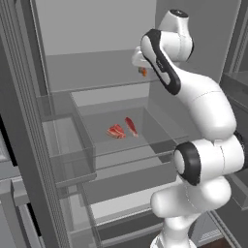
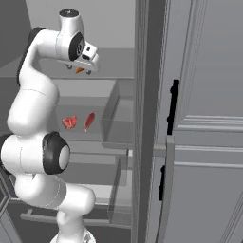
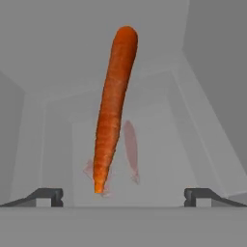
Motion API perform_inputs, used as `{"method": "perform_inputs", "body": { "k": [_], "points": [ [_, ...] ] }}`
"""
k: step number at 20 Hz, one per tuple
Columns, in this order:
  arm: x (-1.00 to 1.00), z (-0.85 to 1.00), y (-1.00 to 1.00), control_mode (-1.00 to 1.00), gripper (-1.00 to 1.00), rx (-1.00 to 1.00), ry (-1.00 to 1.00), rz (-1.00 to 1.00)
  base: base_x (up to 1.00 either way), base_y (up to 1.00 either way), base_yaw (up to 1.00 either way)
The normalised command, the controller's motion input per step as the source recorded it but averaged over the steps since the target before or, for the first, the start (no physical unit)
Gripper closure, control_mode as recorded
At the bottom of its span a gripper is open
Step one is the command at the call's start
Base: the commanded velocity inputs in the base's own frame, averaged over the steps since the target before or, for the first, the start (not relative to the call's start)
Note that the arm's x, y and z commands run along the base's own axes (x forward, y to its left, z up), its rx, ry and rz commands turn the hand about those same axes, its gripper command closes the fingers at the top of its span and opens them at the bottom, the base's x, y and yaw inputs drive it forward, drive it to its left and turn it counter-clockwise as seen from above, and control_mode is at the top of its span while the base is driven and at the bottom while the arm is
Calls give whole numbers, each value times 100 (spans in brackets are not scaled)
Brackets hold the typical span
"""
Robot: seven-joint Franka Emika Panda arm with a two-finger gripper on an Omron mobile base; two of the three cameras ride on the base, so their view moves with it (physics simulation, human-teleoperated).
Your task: Place one carrot and one steak in each tupperware on the nearby counter, to pack two identical lunches.
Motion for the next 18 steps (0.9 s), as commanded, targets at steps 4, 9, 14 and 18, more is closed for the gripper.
{"method": "perform_inputs", "body": {
  "k": [4, 9, 14, 18],
  "points": [
    [87, 0, 15, -100, -100, -15, 0, 1, 0, 0, 0],
    [70, 0, 5, -100, -100, -12, 0, 1, 0, 0, 0],
    [61, 0, 0, -100, -100, 0, 0, 2, 0, 0, 0],
    [36, -7, 0, -100, -100, 0, 0, 1, 0, 0, 0]
  ]
}}
